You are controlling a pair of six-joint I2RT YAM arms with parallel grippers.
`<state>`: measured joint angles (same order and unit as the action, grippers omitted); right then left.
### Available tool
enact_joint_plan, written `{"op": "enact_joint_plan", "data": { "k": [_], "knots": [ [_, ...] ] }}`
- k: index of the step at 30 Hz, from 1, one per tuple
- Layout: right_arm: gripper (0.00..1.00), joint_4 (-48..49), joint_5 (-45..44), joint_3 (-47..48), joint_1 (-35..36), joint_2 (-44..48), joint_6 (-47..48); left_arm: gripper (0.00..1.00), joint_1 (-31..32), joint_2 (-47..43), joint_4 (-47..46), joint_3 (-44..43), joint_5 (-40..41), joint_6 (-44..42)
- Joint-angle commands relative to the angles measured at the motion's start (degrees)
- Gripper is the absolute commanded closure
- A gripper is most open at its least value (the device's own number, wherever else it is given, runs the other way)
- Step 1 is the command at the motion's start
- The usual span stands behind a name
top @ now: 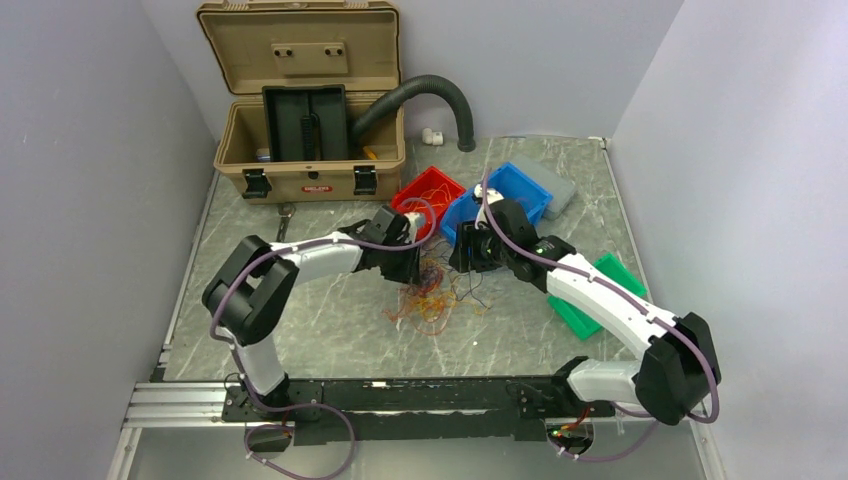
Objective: Untangle the cables
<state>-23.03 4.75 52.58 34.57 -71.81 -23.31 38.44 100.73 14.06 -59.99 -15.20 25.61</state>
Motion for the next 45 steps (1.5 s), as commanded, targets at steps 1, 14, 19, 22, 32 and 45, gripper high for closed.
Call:
{"op": "enact_joint_plan", "data": {
  "k": [1, 14, 19, 22, 32, 45],
  "knots": [
    [0.46, 5.96, 0.25, -1.42, -0.02, 3.04, -2.04, 0.84, 0.47, -3.75, -7.87, 3.04, 3.01, 1.45],
    [0.40, 10.39, 1.67, -2.57, 0.57, -4.51, -3.02, 1.00, -7.05, -33.25, 3.41, 23.47, 16.43, 0.66],
    [0.28, 10.78, -6.36, 2.58, 3.97, -11.22, -7.98, 1.00, -9.81, -33.95, 1.45, 26.06, 14.08, 1.20],
    [0.23, 11.91, -10.05, 5.07, 5.27, -15.25, -14.10, 1.00, -9.88, -33.70, 0.75, 26.59, 14.09, 1.29],
    [0.33, 21.64, -11.37, 9.22, 5.70, -28.98, -23.30, 1.00, -9.99, -35.31, -0.36, 28.24, 13.35, 1.65],
    [1.00, 12.50, -21.23, 11.57, 5.85, -17.63, -17.71, 1.00, -17.95, -42.48, 1.36, 30.58, 15.03, 6.55]
  ]
}}
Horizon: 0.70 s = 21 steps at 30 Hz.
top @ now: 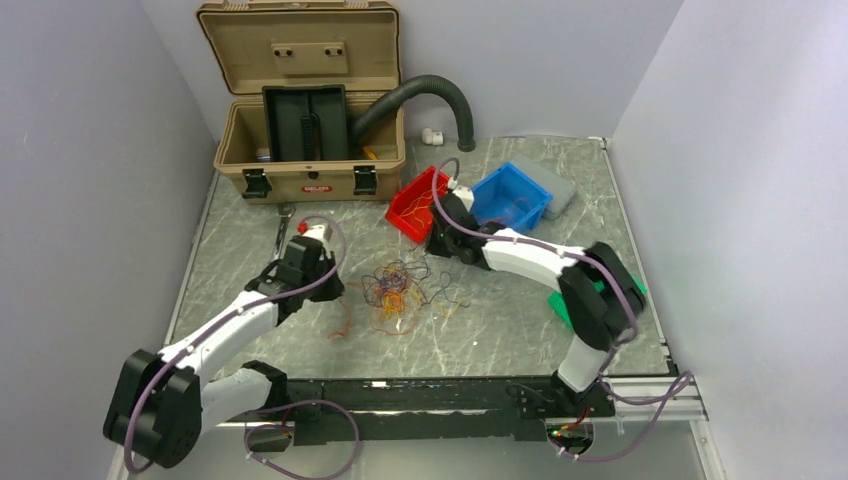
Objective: Untangle the cables
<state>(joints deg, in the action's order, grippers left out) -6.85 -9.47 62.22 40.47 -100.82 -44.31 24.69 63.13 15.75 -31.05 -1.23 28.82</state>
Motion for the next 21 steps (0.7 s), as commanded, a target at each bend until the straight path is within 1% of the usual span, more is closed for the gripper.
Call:
{"op": "enact_joint_plan", "data": {
  "k": [1, 3, 5, 7, 10, 15, 18, 21],
  "knots": [
    [1.00, -4.87, -7.66, 1.94, 0.00, 14.04, 4.25, 1.00, -5.24, -6.11, 0.02, 1.97, 1.06, 3.86],
    [1.00, -6.12, -8.02, 1.82, -0.04, 18.76, 6.68, 1.00, -6.91, -8.39, 0.89, 2.48, 3.62, 5.01],
    [1.00, -6.42, -7.17, 2.62, 0.00, 23.18, 9.82, 1.00, -9.73, -10.01, 0.58, 3.84, 2.94, 7.01],
    [1.00, -7.43, -7.08, 4.82, -0.02, 26.78, 13.05, 1.00, -12.48, -10.87, 0.00, 4.91, 1.79, 7.93],
    [1.00, -11.05, -8.72, 10.50, -0.12, 30.35, 16.59, 1.00, -14.76, -10.90, 1.16, 4.78, 1.72, 9.04],
    [1.00, -16.69, -9.83, 21.93, -0.16, 32.64, 22.05, 1.00, -16.51, -11.17, 2.64, 4.48, 1.90, 11.08],
    [1.00, -18.79, -6.13, 28.44, -0.13, 32.72, 24.71, 1.00, -16.84, -11.57, 3.07, 4.38, 2.00, 11.24],
    [1.00, -21.78, -1.42, 34.01, -0.13, 31.63, 25.84, 1.00, -16.78, -12.66, 2.75, 3.78, 1.37, 8.87]
  ]
}}
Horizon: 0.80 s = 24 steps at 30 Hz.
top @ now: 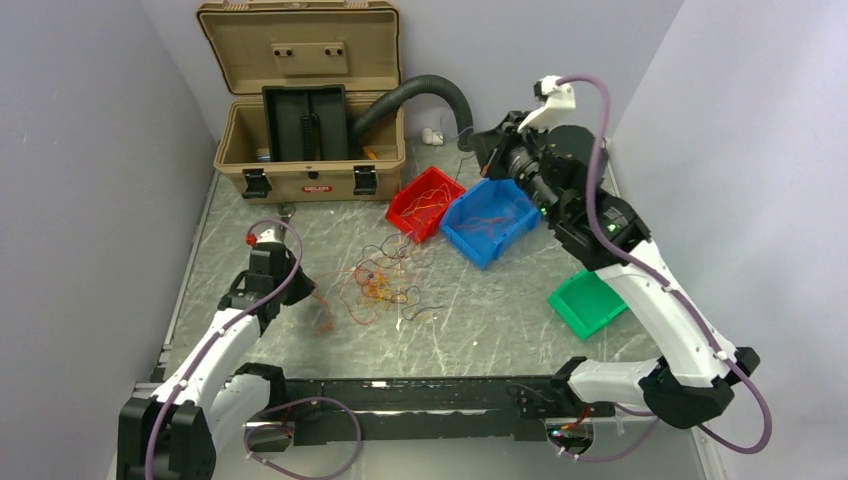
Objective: Untangle the cables
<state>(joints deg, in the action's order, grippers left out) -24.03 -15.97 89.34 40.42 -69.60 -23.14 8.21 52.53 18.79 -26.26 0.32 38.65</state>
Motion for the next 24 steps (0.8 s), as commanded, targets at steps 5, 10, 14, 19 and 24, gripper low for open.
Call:
{"op": "enact_joint_plan", "data": {
  "k": [5, 10, 14, 19, 24],
  "knots": [
    [1.00, -7.63, 3.54, 9.83, -0.09, -0.33, 4.57, 0.93, -0.19, -6.56, 0.04, -2.16, -1.11, -4.36],
    [1.00, -9.21, 1.97, 12.28, -0.08, -0.29, 5.51, 0.09, 2.90, -9.99, -2.84, -4.15, -5.61, -8.81],
    [1.00, -10.63, 3.97, 14.91, -0.09, -1.65, 4.67, 0.02, 11.55, -10.44, -7.94, -6.13, -3.06, -11.00],
    [1.00, -12.00, 6.16, 18.99, -0.04, -3.28, 4.17, 0.02, 17.72, -2.11, -19.73, -9.03, -10.96, -14.80],
    [1.00, -13.25, 6.85, 22.25, -0.16, -5.12, 3.57, 0.02, 21.12, 14.23, -22.43, -17.87, -13.74, -17.37]
  ]
}}
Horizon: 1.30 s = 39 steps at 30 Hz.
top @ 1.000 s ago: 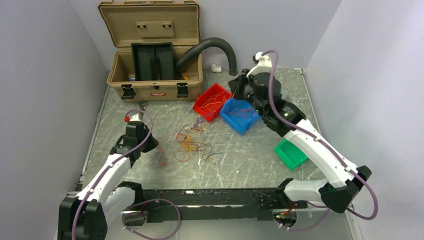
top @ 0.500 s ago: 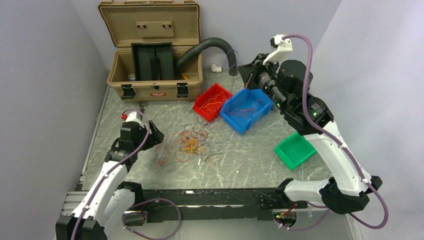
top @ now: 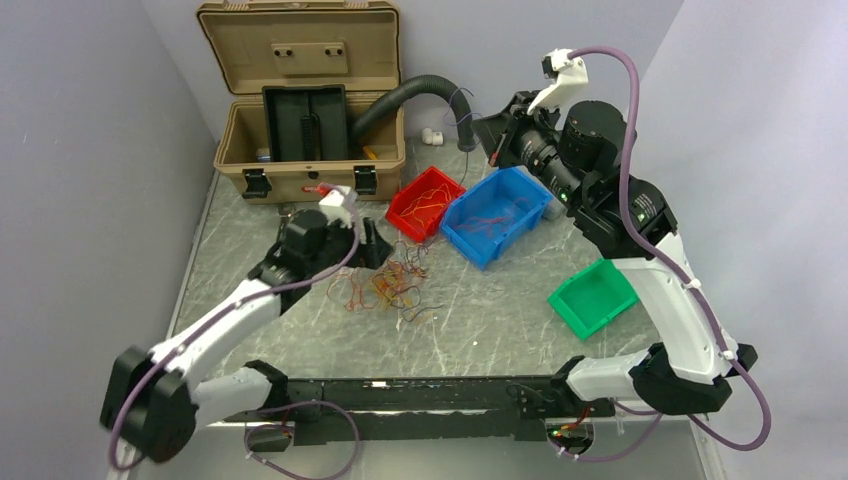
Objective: Untangle the cables
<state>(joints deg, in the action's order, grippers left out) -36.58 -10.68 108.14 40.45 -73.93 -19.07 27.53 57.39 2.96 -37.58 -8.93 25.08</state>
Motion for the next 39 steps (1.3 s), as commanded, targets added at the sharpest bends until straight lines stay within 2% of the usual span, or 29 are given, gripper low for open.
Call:
{"op": "enact_joint_plan", "data": {
  "k": [1, 3, 5, 7, 9, 11, 12, 13, 15, 18, 20, 22, 25, 31, 33, 35, 39],
  "knots": [
    [1.00, -0.65, 1.77, 3.82, -0.11, -0.92, -0.67, 0.02, 2.00, 12.53, -6.00, -8.54, -5.58, -4.18],
    [1.00, -0.56, 2.11, 4.80, -0.10, -1.28, -0.94, 0.03, 2.38, 18.44, -5.21, -12.04, -6.80, -4.53],
    [1.00, -0.60, 2.25, 6.21, -0.10, -1.76, -1.05, 0.10, 2.41, 23.96, -4.19, -14.84, -8.51, -4.02],
    [1.00, -0.84, 1.73, 7.95, -0.11, -2.02, -0.76, 0.28, 2.29, 28.89, -3.58, -16.57, -11.82, -2.12],
    [1.00, -1.67, -1.12, 9.93, -0.07, -2.19, -0.43, 0.52, 2.23, 31.89, -5.54, -16.56, -15.51, -0.66],
    [1.00, -2.64, -5.18, 11.53, -0.19, -1.83, 0.22, 0.76, 1.96, 32.06, -9.36, -12.92, -16.99, 1.66],
    [1.00, -2.99, -7.87, 11.84, -0.09, -1.26, 0.53, 0.94, 1.54, 31.56, -10.38, -11.37, -16.56, 2.39],
    [1.00, -3.30, -11.83, 11.89, -0.18, -0.58, 0.63, 1.00, 0.72, 30.65, -10.02, -10.02, -15.18, 3.15],
    [1.00, -3.78, -22.61, 10.76, -0.20, 1.70, 0.22, 1.00, -2.10, 28.44, -7.83, -7.22, -11.06, 4.92],
    [1.00, -1.35, -40.62, 5.31, -0.16, 7.14, 0.59, 1.00, -9.99, 22.28, -5.19, -1.30, -7.45, 8.69],
    [1.00, 2.23, -49.11, -0.38, -0.18, 12.96, 1.89, 1.00, -15.29, 17.39, -3.99, 2.87, -4.32, 10.84],
    [1.00, 6.69, -54.17, -5.75, -0.06, 17.26, 4.49, 1.00, -18.04, 12.08, -0.22, 5.69, 1.17, 11.85],
    [1.00, 6.62, -55.85, -8.89, -0.10, 19.99, 5.19, 1.00, -18.56, 5.24, 3.96, 7.59, 8.19, 12.13],
    [1.00, -6.32, -51.92, -8.99, -0.15, 17.03, -0.83, 1.00, -18.67, -2.49, 12.01, 7.18, 19.10, 16.03],
    [1.00, -10.15, -48.24, -10.22, -0.18, 15.76, -3.52, 1.00, -18.66, -3.41, 10.72, 6.98, 17.66, 13.87],
    [1.00, -13.96, -45.26, -11.32, -0.19, 14.03, -5.77, 1.00, -18.59, -3.44, 8.74, 6.58, 12.57, 11.38],
    [1.00, -20.76, -45.43, -10.73, -1.87, 10.21, -8.69, 1.00, -17.05, -4.09, 4.63, 7.32, 7.96, 8.47]
  ]
}}
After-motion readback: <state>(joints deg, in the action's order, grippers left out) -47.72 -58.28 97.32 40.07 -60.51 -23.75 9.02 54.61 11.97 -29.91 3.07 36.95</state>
